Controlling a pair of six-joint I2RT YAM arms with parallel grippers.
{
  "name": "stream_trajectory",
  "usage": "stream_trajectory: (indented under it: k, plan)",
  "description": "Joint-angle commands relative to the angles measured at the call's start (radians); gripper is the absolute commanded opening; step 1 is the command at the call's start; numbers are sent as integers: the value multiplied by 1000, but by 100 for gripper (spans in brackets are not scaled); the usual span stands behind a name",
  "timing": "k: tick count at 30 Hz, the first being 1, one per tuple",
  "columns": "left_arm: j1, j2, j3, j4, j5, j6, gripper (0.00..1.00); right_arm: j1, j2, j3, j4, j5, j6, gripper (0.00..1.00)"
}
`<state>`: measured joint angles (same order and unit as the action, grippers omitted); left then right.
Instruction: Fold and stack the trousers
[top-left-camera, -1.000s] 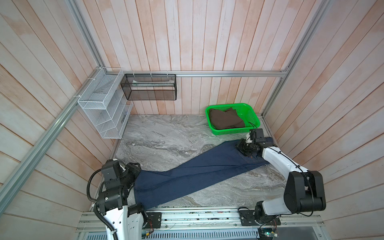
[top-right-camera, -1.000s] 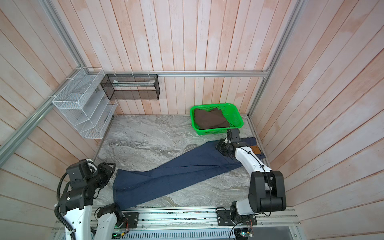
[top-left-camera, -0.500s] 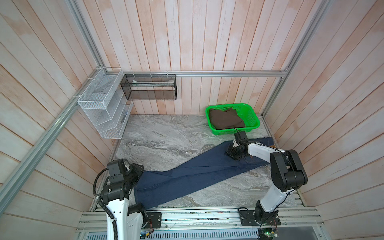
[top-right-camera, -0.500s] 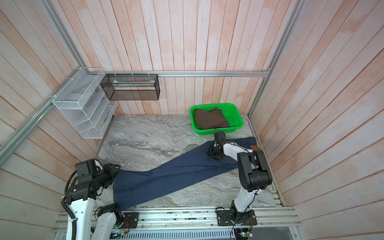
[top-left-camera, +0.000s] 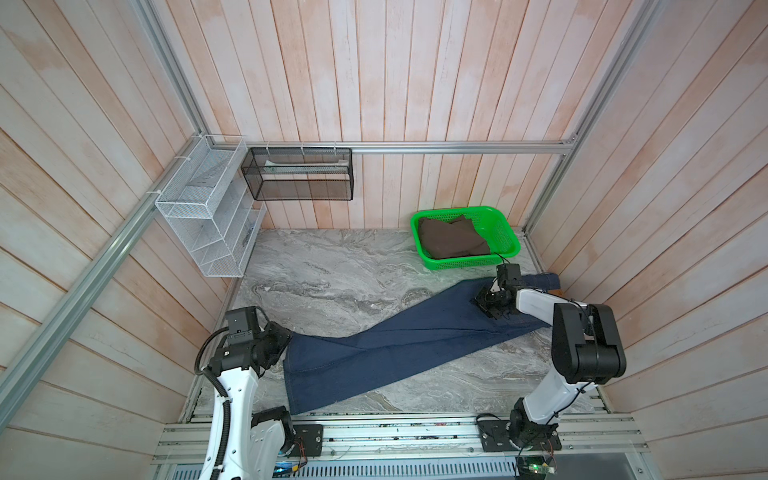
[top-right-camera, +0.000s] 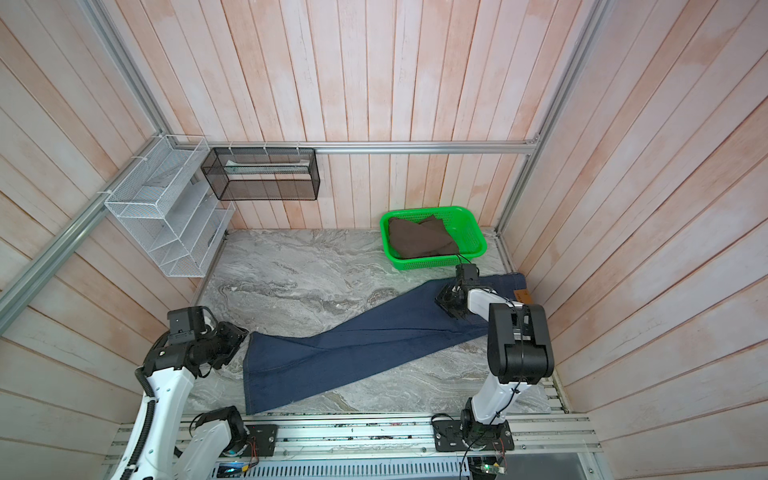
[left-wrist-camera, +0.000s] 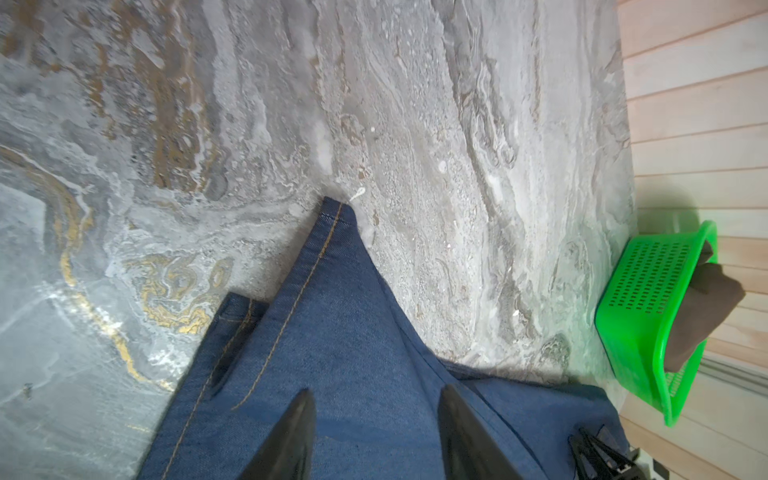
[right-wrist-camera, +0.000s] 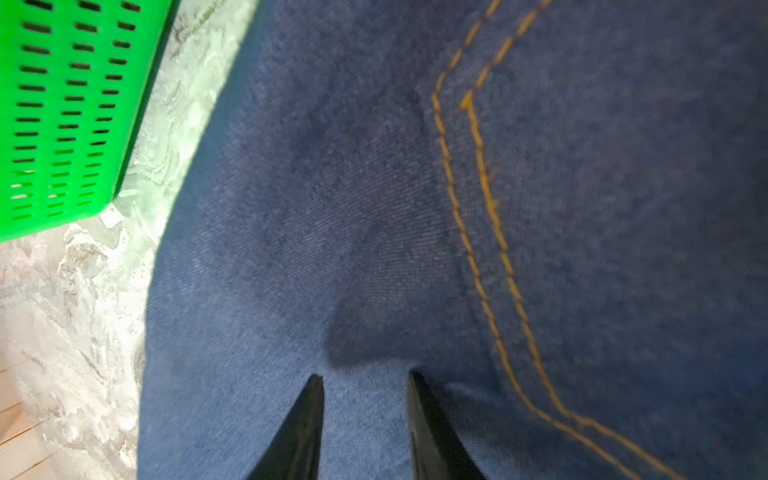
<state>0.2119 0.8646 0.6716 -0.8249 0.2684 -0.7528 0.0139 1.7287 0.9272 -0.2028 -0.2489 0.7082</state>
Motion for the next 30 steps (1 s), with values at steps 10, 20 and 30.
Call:
stream_trajectory:
  k: [10,20,30]
  plan:
    - [-216,384,131,24,-241,37,50,73,-36,19,-104,11,15,37]
    - [-260,652,336,-56,-336,162,55,87,-75,5,-102,7,18,37]
    - [-279,874,435,-153,-366,281,51,89,-96,-27,-86,3,19,37]
